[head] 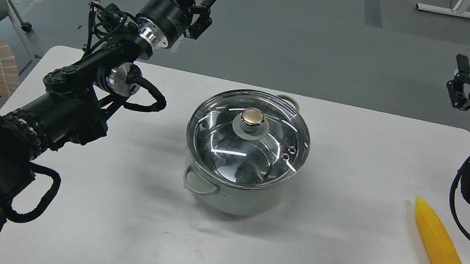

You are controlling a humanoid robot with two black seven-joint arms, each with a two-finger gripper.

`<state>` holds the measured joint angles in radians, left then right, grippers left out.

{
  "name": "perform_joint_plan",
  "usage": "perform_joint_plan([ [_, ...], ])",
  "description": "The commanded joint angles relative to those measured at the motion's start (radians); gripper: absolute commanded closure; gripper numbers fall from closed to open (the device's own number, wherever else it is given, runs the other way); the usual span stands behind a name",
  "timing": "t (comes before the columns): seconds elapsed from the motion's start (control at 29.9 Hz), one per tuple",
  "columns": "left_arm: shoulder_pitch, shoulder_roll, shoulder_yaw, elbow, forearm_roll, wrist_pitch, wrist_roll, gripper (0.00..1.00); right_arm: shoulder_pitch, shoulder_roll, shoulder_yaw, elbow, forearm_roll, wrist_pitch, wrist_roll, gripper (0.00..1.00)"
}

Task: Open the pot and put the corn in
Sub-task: 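Raise the left gripper and open it above the pot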

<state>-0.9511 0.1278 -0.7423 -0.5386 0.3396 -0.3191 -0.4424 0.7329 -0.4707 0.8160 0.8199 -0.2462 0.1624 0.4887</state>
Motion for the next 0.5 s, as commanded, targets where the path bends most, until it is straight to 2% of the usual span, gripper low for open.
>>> perform_joint_plan([
  [0.0,0.000,-0.007,0.000,-0.001,0.001,0.006,-0.007,0.02,0.002,0.000,0.000,-0.001,0.024,0.003,0.000,0.00],
  [0.47,-0.001,-0.023,-0.006,-0.001,0.001,0.006,-0.010,0.02,0.017,0.000,-0.006,-0.001,0.031,0.012,0.000,0.00],
])
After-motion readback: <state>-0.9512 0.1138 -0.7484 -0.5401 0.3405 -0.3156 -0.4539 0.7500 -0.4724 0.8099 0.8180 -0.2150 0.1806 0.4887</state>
